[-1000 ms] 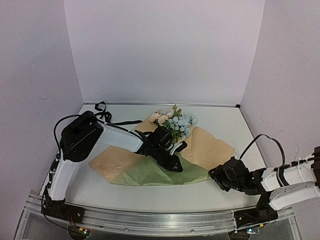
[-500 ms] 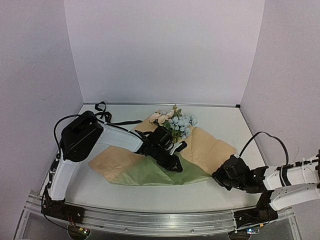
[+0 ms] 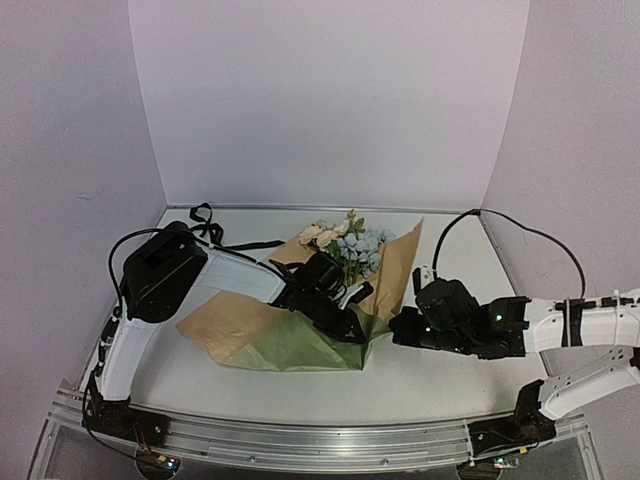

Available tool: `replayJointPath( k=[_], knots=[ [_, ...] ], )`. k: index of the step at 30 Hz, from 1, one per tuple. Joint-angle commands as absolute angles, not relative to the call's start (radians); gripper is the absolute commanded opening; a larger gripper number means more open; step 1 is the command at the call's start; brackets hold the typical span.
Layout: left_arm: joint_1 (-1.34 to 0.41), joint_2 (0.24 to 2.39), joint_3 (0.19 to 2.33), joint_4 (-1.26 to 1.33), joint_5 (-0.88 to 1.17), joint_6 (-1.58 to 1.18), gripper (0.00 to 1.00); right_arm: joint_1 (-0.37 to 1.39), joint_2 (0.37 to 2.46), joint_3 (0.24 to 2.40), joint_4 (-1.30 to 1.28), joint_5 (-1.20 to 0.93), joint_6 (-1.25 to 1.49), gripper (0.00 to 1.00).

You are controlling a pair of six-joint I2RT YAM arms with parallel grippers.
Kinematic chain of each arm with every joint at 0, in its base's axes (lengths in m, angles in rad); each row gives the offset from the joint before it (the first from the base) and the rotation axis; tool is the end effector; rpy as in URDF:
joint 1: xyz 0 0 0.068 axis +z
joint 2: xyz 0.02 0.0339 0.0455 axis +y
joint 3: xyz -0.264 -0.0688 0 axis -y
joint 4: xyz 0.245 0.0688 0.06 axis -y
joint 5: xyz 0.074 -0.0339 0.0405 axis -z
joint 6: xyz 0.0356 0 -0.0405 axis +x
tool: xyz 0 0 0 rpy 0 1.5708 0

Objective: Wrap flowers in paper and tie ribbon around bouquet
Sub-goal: Fold the right corner of the flattened wrapping paper at the center of the board.

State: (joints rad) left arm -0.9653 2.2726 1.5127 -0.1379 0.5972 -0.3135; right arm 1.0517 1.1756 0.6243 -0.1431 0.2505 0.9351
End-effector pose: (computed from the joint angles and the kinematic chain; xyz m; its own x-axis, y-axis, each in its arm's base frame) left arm 0.2532 -0.4010 0.1090 -0.6946 0.5553 -0.4573 0.6993 0.3718 -0.6105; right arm 0.1276 0.2056 0.2105 -0.7893 0.1899 -0.5839 -0.1879 0.8306 0.5241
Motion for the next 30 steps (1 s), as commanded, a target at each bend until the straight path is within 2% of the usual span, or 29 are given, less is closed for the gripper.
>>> replayJointPath(
  k=[1,15,30],
  knots=[
    [-0.96,2.339,1.503,-0.23,0.527,-0.315,0.15,1.103,1.242,0.752,-0.183,0.227,0.788,0.0],
    [-0.96,2.295,1.479,-0.206,0.523,-0.336,0.16,1.111,1.305,0.844,-0.232,0.191,0.737,0.0],
    [-0.923,2.09,1.385,-0.058,0.644,-0.424,0.3,1.111,1.279,0.839,-0.319,0.264,0.744,0.0]
  ],
)
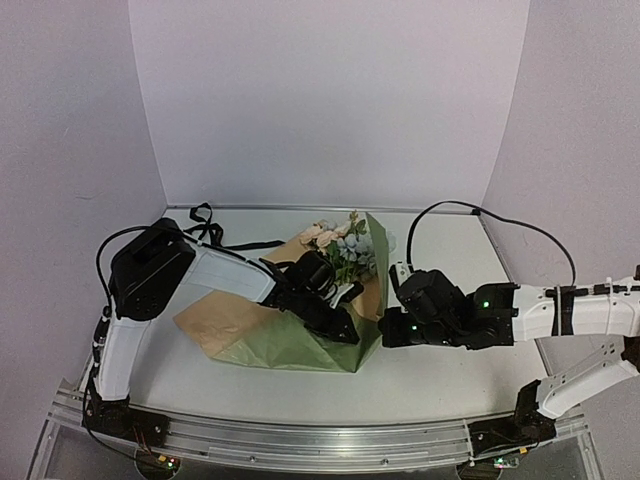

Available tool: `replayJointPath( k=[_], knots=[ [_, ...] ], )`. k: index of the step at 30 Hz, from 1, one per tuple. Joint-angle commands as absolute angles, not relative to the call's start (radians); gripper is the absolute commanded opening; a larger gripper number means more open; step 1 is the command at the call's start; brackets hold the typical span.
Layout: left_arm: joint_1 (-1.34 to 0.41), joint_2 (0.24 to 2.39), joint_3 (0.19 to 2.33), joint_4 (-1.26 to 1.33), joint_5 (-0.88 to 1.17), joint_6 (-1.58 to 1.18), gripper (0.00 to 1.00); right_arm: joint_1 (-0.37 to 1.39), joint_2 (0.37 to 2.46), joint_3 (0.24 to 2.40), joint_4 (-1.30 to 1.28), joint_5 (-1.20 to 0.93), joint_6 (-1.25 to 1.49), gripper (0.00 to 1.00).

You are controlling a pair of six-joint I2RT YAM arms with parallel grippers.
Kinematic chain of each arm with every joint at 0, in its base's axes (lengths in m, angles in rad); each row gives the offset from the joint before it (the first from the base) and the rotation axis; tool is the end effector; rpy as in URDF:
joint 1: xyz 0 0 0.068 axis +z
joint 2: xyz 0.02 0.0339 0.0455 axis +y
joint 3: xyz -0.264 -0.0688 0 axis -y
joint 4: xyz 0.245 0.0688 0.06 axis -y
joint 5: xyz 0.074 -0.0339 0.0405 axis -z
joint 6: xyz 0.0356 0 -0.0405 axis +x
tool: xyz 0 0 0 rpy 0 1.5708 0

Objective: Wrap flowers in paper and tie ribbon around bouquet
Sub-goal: Fold the right corner of the flattened wrapping paper at the center of the board.

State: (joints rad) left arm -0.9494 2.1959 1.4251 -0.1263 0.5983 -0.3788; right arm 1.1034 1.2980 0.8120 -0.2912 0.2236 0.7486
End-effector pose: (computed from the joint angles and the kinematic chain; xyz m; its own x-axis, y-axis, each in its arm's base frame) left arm 0.2495 -0.3829 0.1191 -0.7468 0.5181 -0.4169 0.6460 0.4165 -0.6397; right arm 0.1292 0.2384 0.2301 -0.7755 -0.0636 -0.6281 -0.3705 0.8514 0.3713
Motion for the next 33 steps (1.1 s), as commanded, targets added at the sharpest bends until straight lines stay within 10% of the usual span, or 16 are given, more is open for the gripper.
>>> replayJointPath(
  k=[1,18,33],
  knots=[
    [-0.918,2.073,1.373,-0.044,0.655,-0.432,0.31,1.111,1.279,0.839,-0.321,0.265,0.743,0.0],
    [-0.836,1.747,0.979,-0.137,0.589,-0.472,0.22,1.11,1.323,0.904,-0.371,0.271,0.711,0.0],
    [-0.828,1.897,1.004,-0.068,0.511,-0.513,0.15,1.109,1.516,1.101,-0.373,0.126,0.645,0.0]
  ],
)
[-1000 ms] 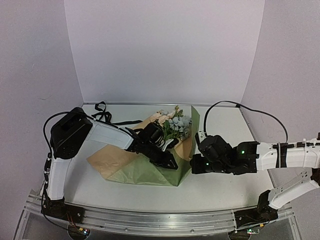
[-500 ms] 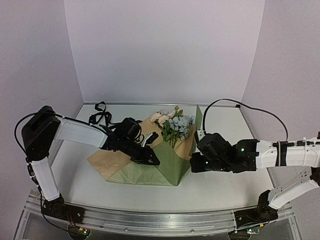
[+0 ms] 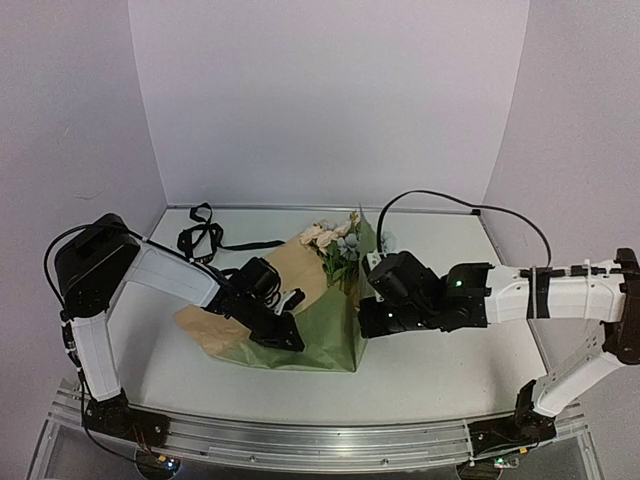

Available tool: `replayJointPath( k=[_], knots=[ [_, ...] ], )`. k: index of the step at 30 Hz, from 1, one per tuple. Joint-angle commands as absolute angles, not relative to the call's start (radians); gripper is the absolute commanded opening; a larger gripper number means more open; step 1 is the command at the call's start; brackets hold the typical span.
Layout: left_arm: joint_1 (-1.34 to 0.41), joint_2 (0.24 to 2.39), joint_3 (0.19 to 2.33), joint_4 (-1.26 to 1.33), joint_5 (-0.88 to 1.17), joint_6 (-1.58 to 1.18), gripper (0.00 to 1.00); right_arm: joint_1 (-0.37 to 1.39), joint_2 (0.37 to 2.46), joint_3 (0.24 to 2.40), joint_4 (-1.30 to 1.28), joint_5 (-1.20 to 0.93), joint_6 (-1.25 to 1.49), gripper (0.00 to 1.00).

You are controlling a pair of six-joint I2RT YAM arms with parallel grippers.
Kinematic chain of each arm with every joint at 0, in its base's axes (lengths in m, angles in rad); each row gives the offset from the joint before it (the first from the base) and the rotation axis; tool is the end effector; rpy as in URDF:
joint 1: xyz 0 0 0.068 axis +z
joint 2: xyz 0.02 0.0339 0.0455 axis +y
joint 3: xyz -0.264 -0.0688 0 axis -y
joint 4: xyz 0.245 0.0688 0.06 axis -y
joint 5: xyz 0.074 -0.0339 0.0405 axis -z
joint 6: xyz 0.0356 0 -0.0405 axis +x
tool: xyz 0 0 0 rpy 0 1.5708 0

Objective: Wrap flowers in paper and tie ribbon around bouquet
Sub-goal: Fold the right corner of the flattened wrapping paper at the center of the board.

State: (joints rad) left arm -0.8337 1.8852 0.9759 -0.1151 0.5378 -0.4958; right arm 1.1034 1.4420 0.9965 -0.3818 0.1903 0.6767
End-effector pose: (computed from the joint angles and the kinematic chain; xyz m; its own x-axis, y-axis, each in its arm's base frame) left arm 0.2243 -0.2742 0.1187 -0.8928 0.3756 -0.2488 0.4435 0.6354 -0.6322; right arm 0.1442 0.2708 0.2437 -0.7714 -0.1637 -0.6149 -0.4308 0.8456 0.3153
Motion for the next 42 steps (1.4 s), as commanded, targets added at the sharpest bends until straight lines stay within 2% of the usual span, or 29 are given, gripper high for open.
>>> replayJointPath(
  k=[1,10,16,20,23,27,32,42],
  knots=[
    [-0.828,1.896,0.999,-0.065,0.508,-0.515,0.15,1.107,1.54,1.12,-0.367,0.106,0.644,0.0],
    [-0.814,1.849,0.975,-0.058,0.505,-0.53,0.15,1.008,1.74,1.154,-0.163,-0.138,0.769,0.0],
    [-0.794,1.784,1.006,-0.131,0.498,-0.52,0.19,0.96,1.848,1.179,-0.08,-0.228,0.835,0.0],
    [-0.742,1.713,1.026,-0.174,0.5,-0.535,0.25,0.955,1.89,1.208,-0.077,-0.254,0.847,0.0],
    [-0.685,1.697,1.051,-0.159,0.556,-0.572,0.34,0.953,1.905,1.215,-0.075,-0.267,0.851,0.0],
    [-0.638,1.753,1.109,-0.097,0.669,-0.623,0.49,0.953,1.916,1.22,-0.075,-0.275,0.852,0.0],
    [-0.597,1.829,1.139,-0.047,0.779,-0.647,0.61,0.932,1.91,1.197,-0.072,-0.293,0.846,0.0],
    [-0.526,1.919,1.17,-0.008,0.969,-0.625,0.67,0.924,1.915,1.194,-0.048,-0.388,0.807,0.0]
  ],
)
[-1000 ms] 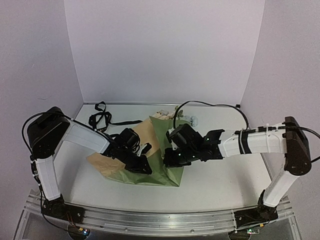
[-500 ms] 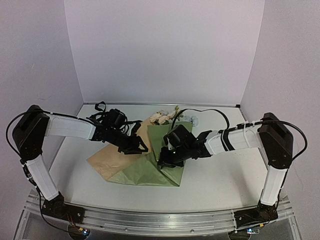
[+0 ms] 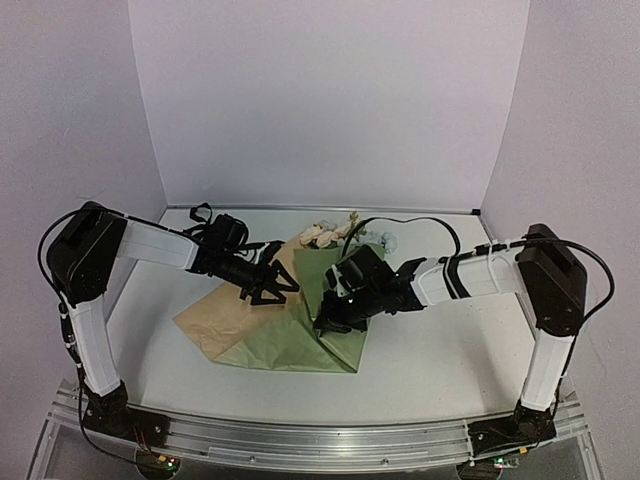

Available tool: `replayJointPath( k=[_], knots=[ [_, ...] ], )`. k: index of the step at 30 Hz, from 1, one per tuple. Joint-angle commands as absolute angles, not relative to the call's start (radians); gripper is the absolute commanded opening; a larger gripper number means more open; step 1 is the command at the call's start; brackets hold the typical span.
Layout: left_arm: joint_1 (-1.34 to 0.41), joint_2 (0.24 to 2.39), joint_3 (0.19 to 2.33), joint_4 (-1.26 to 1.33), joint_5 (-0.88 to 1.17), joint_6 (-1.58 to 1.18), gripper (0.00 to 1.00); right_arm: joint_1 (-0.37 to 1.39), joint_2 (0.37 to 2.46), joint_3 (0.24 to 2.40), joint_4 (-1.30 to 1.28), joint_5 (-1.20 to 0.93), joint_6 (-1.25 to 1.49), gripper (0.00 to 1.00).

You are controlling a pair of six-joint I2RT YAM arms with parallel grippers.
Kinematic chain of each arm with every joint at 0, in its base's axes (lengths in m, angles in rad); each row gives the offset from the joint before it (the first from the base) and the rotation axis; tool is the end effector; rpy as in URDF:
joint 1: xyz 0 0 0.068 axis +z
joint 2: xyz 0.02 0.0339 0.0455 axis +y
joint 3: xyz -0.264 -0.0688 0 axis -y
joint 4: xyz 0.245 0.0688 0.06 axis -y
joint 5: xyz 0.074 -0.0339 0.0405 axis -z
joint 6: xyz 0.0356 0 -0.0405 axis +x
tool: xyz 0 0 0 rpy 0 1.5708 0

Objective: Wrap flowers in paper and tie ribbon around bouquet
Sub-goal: Fold the right corner of the flattened wrapping paper at the center of the board, then press the fold line of the 2/3-folded wrapping paper.

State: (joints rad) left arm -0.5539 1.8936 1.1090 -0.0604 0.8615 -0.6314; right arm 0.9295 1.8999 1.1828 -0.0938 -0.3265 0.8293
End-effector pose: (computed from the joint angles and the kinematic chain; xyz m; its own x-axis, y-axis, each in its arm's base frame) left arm 0.3124 -0.2250 0.1605 -0.9686 0.1470 -0.2007 0.2468 0.4655 -0.8499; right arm 0.2323 0.3303 0.1695 -0.9501 -0.1050 -0.2938 -0.2821 0.6915 0.6650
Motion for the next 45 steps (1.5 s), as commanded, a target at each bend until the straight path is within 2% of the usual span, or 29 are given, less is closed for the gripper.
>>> replayJointPath(
  k=[1,6,14,19,21,25,27,29,32,35,45],
  knots=[
    [-0.52,1.927,1.176,-0.009,0.978,-0.619,0.67,0.923,1.916,1.193,-0.042,-0.403,0.807,0.0],
    [-0.502,1.972,1.207,-0.02,0.996,-0.594,0.67,0.923,1.928,1.191,-0.025,-0.47,0.804,0.0],
    [-0.502,2.085,1.345,-0.107,1.02,-0.514,0.59,0.912,1.954,1.192,-0.019,-0.503,0.794,0.0],
    [-0.501,2.136,1.401,-0.126,1.029,-0.501,0.43,0.912,1.956,1.189,-0.02,-0.496,0.791,0.0],
    [-0.501,2.141,1.412,-0.135,1.011,-0.498,0.29,0.911,1.962,1.194,-0.02,-0.495,0.794,0.02],
    [-0.5,2.145,1.431,-0.162,0.952,-0.483,0.09,0.911,1.963,1.201,-0.02,-0.492,0.8,0.13],
    [-0.5,2.137,1.427,-0.163,0.918,-0.48,0.03,0.911,1.953,1.198,-0.022,-0.486,0.803,0.24],
    [-0.5,2.122,1.418,-0.164,0.887,-0.474,0.0,0.91,1.935,1.191,-0.027,-0.482,0.805,0.39],
    [-0.5,2.105,1.411,-0.165,0.851,-0.466,0.0,0.911,1.901,1.177,-0.034,-0.471,0.812,0.48],
    [-0.499,2.102,1.415,-0.178,0.836,-0.46,0.0,0.911,1.866,1.144,-0.034,-0.457,0.837,0.48],
    [-0.492,2.082,1.427,-0.224,0.785,-0.454,0.0,0.918,1.818,0.973,0.053,-0.413,0.903,0.27]
  ],
)
